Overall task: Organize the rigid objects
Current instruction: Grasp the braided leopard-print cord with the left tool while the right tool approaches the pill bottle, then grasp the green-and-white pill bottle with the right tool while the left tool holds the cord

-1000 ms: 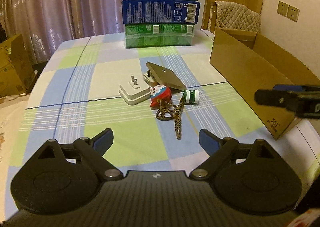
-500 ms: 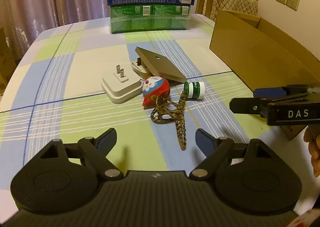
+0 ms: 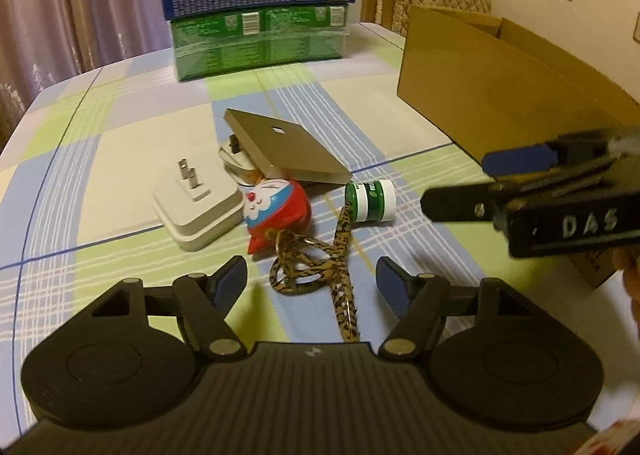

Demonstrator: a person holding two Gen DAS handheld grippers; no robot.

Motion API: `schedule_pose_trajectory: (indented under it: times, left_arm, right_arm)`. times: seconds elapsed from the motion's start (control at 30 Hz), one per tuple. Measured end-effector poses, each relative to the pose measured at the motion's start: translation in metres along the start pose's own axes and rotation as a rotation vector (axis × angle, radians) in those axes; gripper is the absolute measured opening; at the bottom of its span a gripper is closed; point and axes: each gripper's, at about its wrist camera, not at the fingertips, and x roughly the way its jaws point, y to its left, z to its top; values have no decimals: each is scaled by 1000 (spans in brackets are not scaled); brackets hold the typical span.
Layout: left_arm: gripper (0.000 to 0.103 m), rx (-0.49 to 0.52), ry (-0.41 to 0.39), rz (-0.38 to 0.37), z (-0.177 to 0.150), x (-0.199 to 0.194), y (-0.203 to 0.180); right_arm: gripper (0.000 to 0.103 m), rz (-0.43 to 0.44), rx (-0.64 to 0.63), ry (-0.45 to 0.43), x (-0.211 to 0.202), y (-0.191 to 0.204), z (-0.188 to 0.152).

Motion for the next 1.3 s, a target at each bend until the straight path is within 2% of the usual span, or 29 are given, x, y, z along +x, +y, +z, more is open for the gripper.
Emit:
schedule_pose_trajectory:
  times: [0.23,0.53,0.77,0.97,1.13,1.3]
  left_arm:
    - [46,-1,-3,3,2,12,1]
    - [42,7,0,7,2,15,-3]
    - [34,-16,13,13,1,19,0]
    - [33,-21,55,2,0,10,2]
    - [33,-31,22,5,-3,-12,11]
    - [33,-86,-44,41,0,-37,28]
  right_arm:
    - [75,4,5,2,1,0,3]
    - [75,4,11,2,1,-1,4]
    - [75,-1,2,3,2,-1,4]
    - [75,-3,-11,15,5,-1,2]
    - [75,3,-10,15,6,-1,0]
    - [75,11,-13,11,11,2,-1]
